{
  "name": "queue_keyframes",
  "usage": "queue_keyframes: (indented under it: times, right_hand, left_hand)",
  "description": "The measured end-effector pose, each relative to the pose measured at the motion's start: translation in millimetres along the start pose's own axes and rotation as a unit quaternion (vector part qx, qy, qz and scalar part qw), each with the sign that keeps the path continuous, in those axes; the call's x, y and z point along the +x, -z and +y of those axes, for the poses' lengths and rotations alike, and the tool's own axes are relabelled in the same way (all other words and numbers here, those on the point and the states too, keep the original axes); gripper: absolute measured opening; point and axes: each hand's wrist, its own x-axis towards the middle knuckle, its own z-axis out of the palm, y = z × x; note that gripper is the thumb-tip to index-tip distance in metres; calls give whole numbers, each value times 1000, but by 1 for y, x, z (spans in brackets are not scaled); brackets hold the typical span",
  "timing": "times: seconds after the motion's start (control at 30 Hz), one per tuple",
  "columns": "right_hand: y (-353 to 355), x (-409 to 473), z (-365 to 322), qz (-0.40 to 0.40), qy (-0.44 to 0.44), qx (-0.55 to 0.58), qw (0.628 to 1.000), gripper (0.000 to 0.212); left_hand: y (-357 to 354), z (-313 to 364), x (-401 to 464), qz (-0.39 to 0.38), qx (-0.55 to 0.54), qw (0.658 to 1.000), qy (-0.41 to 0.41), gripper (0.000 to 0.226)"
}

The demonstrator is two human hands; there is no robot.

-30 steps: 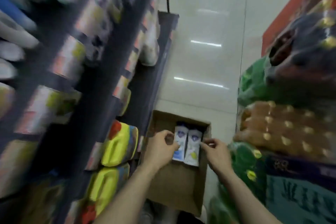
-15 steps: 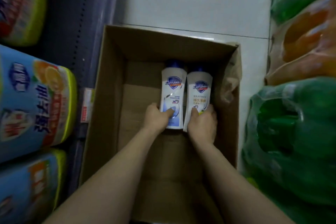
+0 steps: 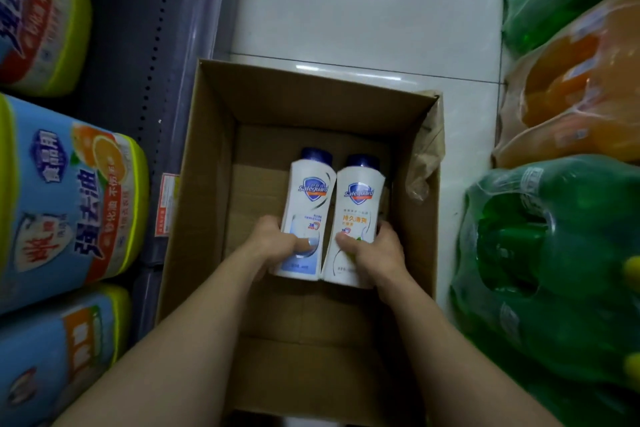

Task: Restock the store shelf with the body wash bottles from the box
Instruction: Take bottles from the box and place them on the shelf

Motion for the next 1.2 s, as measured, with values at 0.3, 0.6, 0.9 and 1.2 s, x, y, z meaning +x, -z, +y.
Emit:
queue_keyframes:
  times: [0.3, 0.6, 0.9, 1.2]
  right_hand:
    - [34, -133, -8, -86, -32, 120, 989, 61]
    - [110, -363, -96, -98, 56, 89, 990, 63]
    - [170, -587, -134, -99, 140, 103, 980, 55]
    - [208, -703, -95, -152, 205, 86, 963, 54]
  left_hand:
    - [45, -20, -146, 0, -112, 994, 18, 40]
    - [100, 20, -396, 30, -145, 985, -92, 60]
    - [129, 33, -625, 46, -140, 965, -217, 29]
    - [114, -27, -762, 77, -215, 934, -274, 39]
